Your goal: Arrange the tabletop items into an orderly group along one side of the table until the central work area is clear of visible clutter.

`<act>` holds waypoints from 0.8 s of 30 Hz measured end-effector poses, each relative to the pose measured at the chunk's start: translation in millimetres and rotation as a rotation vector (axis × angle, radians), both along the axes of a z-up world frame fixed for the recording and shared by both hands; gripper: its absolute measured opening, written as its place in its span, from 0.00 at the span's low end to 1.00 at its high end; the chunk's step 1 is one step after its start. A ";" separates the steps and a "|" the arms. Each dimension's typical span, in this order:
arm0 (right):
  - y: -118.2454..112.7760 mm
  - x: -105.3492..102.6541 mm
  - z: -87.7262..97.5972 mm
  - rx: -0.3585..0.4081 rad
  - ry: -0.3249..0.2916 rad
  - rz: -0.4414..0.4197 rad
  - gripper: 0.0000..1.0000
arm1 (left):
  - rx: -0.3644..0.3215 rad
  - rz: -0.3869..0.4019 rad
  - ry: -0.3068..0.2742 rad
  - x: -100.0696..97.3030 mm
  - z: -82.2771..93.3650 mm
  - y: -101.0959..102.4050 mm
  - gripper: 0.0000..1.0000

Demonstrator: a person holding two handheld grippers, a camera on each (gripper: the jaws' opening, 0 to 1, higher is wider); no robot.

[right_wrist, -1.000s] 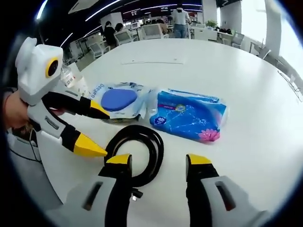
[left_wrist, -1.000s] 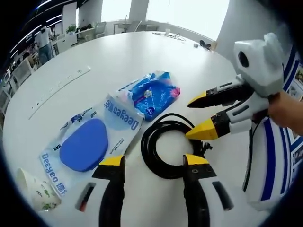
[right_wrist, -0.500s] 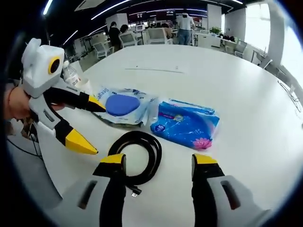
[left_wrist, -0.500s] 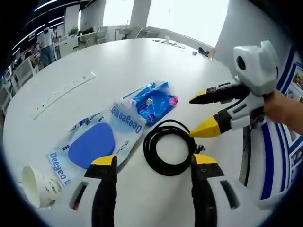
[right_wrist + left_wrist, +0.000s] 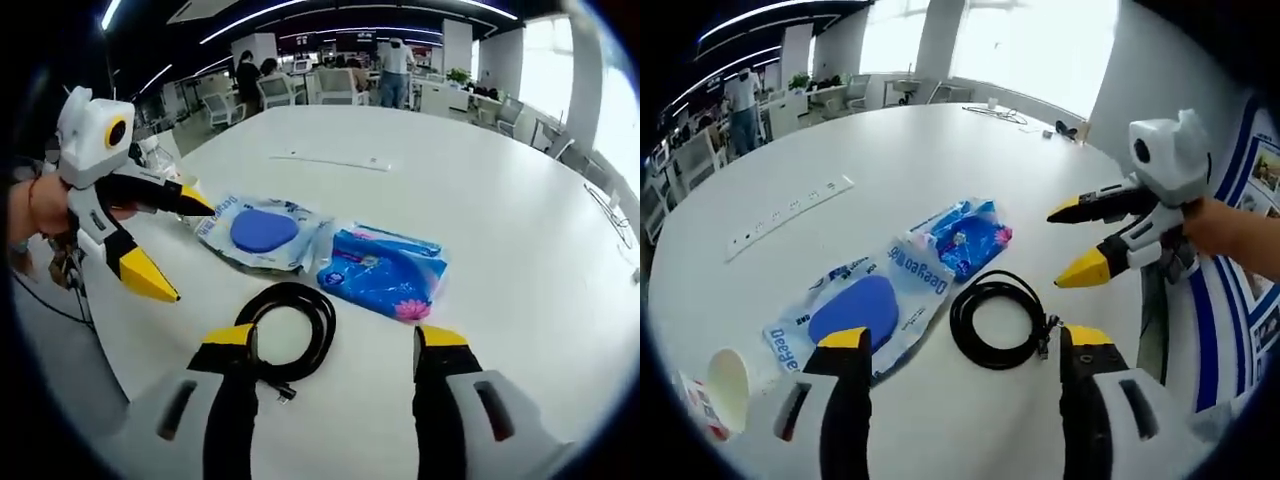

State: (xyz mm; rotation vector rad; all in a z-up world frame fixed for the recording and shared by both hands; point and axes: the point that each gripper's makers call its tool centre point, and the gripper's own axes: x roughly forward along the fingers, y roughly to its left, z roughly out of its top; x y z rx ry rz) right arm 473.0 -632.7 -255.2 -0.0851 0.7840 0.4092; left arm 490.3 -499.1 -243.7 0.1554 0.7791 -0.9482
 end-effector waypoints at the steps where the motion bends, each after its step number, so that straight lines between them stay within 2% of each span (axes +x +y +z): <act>1: -0.9 -0.2 2.0 0.008 -0.005 -0.003 0.64 | -0.006 -0.001 -0.001 -0.5 2.0 1.1 0.82; 14: -2.6 -12.7 26.1 -0.006 -0.041 0.031 0.72 | -0.050 0.016 -0.057 -5.7 31.2 35.5 0.86; 19: -0.3 -14.3 34.3 0.020 -0.056 0.029 0.74 | -0.059 0.032 -0.071 -9.7 39.7 54.0 0.87; 24: 6.0 -22.9 42.6 0.014 -0.066 0.051 0.77 | -0.060 0.051 -0.086 -13.4 47.2 72.7 0.88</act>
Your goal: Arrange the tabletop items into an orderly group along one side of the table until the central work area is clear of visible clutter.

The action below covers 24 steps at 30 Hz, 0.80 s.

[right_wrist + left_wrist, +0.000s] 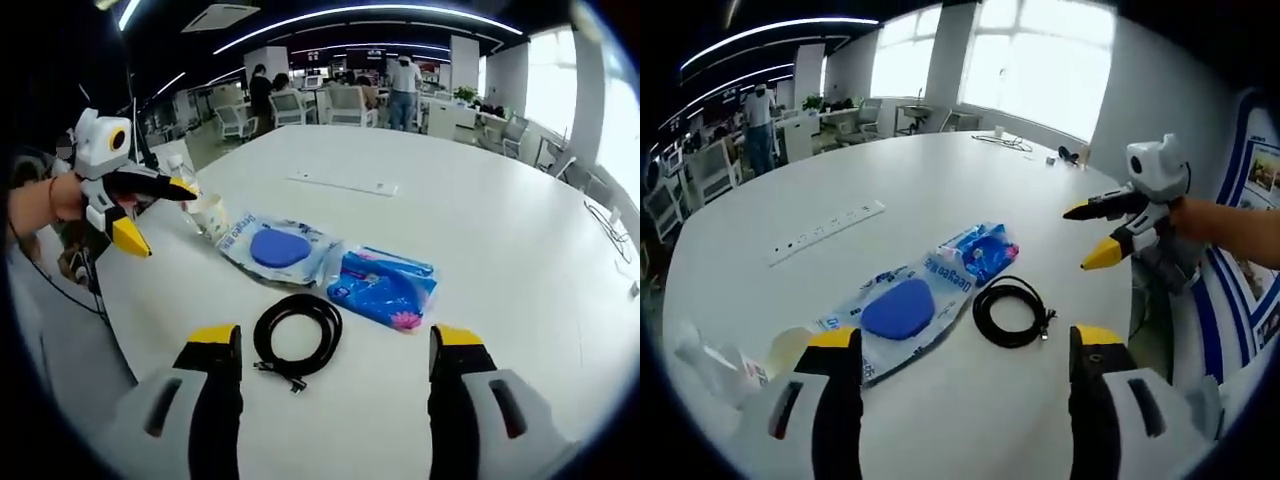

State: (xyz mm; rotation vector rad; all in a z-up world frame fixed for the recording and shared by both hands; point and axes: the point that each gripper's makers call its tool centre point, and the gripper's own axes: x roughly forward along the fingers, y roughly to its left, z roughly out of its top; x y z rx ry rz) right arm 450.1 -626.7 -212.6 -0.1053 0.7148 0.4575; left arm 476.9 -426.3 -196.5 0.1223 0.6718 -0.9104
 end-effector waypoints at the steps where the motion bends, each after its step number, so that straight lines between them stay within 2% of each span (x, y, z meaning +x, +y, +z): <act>1: 0.1 -1.3 1.0 -0.002 -0.001 0.003 0.77 | 0.004 0.001 -0.002 -0.8 1.2 2.9 0.88; 13: 4.1 -15.5 17.0 -0.004 -0.025 0.042 0.83 | 0.001 0.037 -0.035 -10.1 15.9 44.1 0.90; 24: 6.1 -36.2 22.1 0.015 -0.019 0.070 0.87 | 0.011 0.097 -0.043 -28.0 20.6 96.6 0.92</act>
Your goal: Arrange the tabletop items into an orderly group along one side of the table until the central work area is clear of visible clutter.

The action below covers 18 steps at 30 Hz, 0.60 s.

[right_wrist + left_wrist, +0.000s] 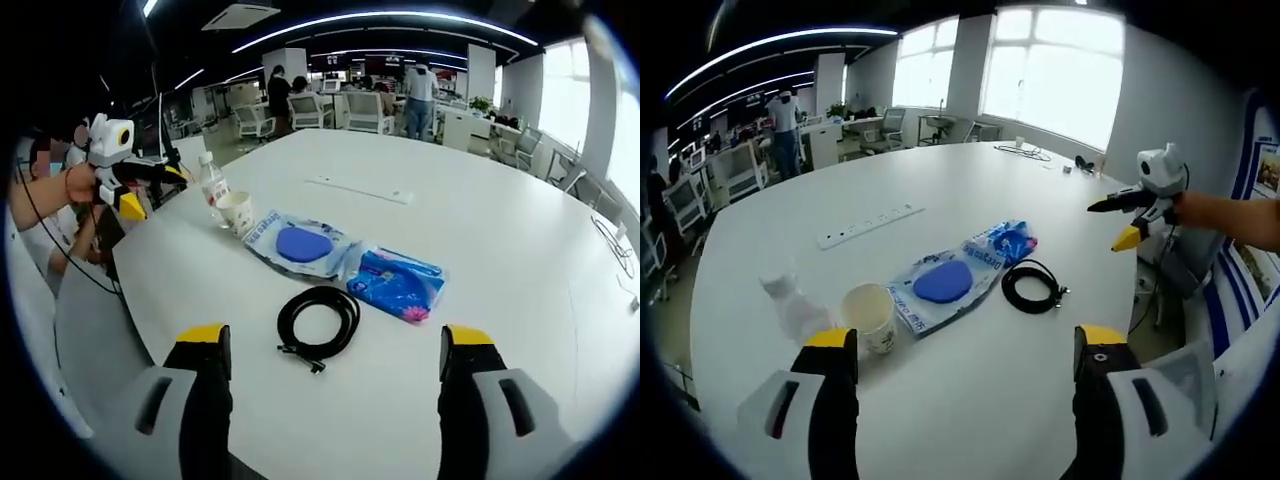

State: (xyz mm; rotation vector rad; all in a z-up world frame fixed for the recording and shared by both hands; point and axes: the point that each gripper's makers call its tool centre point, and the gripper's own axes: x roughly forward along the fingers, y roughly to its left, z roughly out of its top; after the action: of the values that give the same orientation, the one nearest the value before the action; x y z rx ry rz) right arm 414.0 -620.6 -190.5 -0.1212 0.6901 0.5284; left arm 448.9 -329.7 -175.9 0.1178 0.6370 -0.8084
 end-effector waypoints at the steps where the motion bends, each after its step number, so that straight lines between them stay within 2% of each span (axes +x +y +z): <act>1: 0.7 -3.2 0.0 0.003 0.002 0.004 0.88 | -0.003 0.010 0.006 -3.7 -0.3 6.2 0.92; 12: 6.2 -31.6 -0.8 0.025 0.010 0.047 0.94 | 0.004 0.077 0.027 -38.0 -10.3 54.0 0.97; 18: 9.1 -49.7 -8.6 0.033 0.018 0.063 0.96 | 0.001 0.092 0.047 -61.2 -21.6 69.7 0.98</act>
State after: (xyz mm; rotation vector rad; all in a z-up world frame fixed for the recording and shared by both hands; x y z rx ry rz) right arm 364.3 -611.5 -199.1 -0.1079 0.6968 0.6019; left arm 387.7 -260.0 -197.6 0.0701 0.6824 -0.7237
